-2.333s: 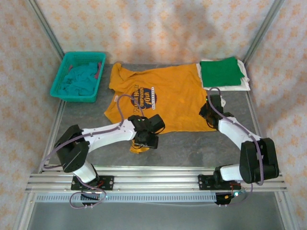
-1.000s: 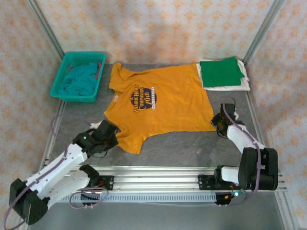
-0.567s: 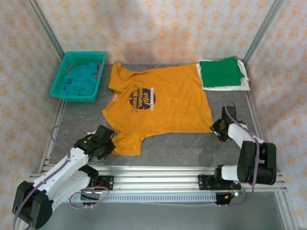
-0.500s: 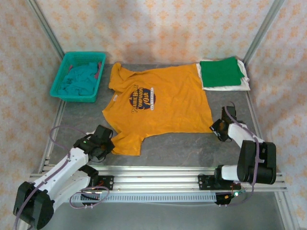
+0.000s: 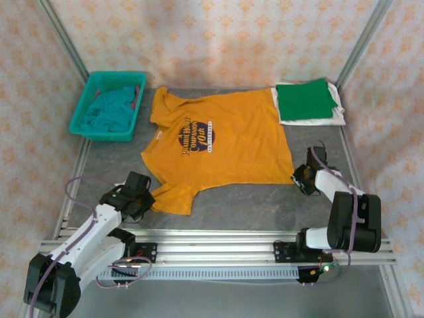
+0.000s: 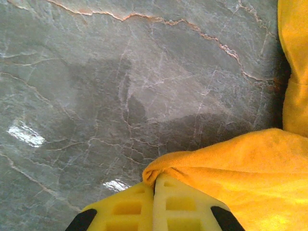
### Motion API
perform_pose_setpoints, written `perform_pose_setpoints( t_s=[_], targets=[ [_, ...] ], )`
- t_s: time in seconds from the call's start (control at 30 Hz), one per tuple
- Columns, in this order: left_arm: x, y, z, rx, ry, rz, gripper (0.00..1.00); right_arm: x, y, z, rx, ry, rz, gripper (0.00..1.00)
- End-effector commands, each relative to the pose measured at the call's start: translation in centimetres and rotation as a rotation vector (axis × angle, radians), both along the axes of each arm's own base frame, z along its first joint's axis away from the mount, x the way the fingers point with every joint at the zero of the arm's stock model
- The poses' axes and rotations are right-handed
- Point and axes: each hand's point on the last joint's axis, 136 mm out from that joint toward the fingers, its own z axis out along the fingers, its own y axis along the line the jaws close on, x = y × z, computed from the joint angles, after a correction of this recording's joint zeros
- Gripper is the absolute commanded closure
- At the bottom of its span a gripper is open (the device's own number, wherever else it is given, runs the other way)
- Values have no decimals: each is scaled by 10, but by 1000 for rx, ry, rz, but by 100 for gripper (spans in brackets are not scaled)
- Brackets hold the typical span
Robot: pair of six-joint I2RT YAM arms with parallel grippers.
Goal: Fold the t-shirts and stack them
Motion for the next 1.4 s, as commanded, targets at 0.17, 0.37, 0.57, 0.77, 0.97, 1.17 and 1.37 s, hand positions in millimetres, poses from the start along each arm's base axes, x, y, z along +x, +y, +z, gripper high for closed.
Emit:
perform_pose_setpoints(
  t_s=[0.17,0.37,0.57,0.77,0.97,1.17,1.37],
  targets=[
    [3,5,3,12,-16,4,100,28,42,14,141,-113,87,92],
    [0,7,19,-5,-39,35,100,9,32,30,93,-83,53,100],
    [-21,19,44,-28,-85,130,100,-32,31,38,94,-13,40,100],
    [-38,30,67,-30,-155,184,100,-63,35,51,106,-17,39,100],
    [-36,47,129,81,-249,154,100,-70,32,83,70,-88,64,100],
    [-12,32,123,65,-201,73,100,-55,35,87,77,-111,97,100],
    [16,26,125,65,-242,45,100,-32,34,102,52,-143,137,100]
  ],
)
